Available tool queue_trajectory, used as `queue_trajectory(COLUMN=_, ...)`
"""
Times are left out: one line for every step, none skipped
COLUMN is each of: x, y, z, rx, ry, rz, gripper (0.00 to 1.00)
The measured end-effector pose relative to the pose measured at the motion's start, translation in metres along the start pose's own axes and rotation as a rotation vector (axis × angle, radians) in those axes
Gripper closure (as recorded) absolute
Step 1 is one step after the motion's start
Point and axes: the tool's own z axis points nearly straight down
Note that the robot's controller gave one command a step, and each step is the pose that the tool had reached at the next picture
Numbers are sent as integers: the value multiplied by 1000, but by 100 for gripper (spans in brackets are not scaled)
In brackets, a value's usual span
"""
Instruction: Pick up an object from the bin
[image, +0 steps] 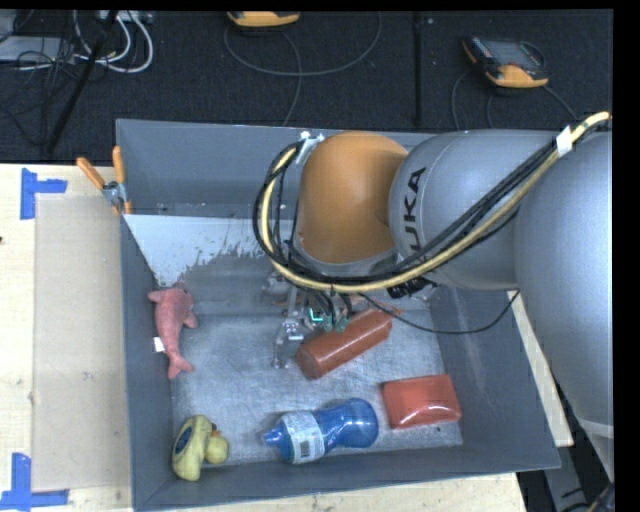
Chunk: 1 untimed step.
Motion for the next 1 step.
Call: queue_trajectory(x=-2, y=-1, z=-3, rx=-1, ry=-7, rz=4, gripper=0)
